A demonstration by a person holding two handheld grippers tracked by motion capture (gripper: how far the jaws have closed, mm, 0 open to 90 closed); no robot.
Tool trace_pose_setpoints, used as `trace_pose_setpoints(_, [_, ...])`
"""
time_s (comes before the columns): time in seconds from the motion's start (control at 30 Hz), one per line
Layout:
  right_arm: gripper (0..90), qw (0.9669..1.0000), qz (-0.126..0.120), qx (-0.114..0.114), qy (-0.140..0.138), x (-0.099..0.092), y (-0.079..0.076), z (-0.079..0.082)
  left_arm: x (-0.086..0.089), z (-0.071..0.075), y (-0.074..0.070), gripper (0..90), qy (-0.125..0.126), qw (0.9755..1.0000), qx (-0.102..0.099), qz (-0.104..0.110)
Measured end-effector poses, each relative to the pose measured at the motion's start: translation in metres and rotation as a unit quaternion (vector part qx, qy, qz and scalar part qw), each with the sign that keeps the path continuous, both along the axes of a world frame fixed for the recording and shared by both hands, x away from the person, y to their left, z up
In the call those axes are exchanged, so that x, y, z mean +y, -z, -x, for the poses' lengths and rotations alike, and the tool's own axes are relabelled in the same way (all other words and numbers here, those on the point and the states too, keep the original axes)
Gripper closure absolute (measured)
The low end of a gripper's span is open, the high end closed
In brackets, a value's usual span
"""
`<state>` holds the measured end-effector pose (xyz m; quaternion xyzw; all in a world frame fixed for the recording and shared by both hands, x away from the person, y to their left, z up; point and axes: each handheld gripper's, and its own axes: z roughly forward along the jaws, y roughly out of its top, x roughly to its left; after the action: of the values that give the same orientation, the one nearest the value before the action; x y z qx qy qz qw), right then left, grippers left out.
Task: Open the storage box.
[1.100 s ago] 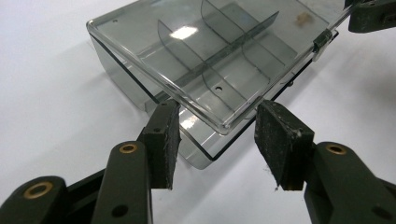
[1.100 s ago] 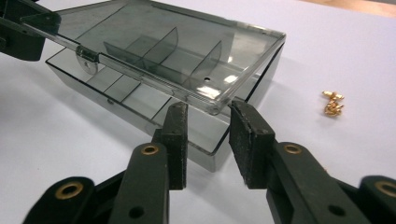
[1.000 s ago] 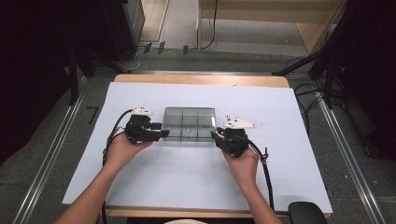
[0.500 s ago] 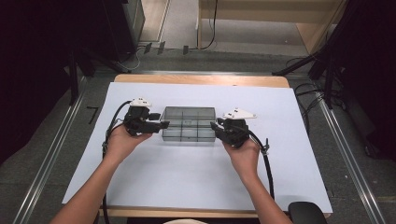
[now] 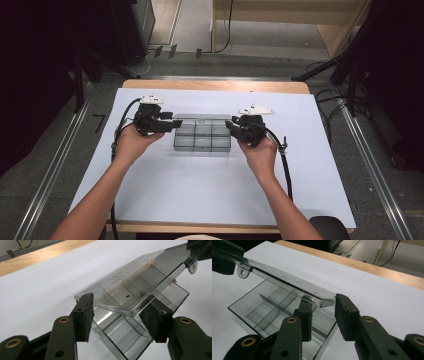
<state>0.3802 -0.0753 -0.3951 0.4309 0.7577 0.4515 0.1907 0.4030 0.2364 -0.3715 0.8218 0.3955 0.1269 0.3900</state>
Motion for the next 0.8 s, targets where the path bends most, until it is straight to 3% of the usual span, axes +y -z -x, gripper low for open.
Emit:
trace_pose_setpoints(0.2, [68.9, 1.0, 0.001, 0.004, 0.008, 0.003, 0.0, -0.012, -0.005, -0.011, 0.001, 50.5, 0.0, 1.0, -0.005, -0.007])
trace_pose_setpoints(0.37, [69.8, 0.9999, -0.001, 0.003, 0.013, 0.004, 0.003, -0.022, -0.004, -0.021, 0.002, 52.2, -0.005, 0.9999, -0.01, 0.005])
trace_pose_setpoints(0.8, [69.8, 0.9997, 0.001, 0.003, 0.022, 0.007, 0.009, -0.038, -0.009, -0.038, 0.007, 54.0, -0.006, 0.9999, -0.011, 0.007])
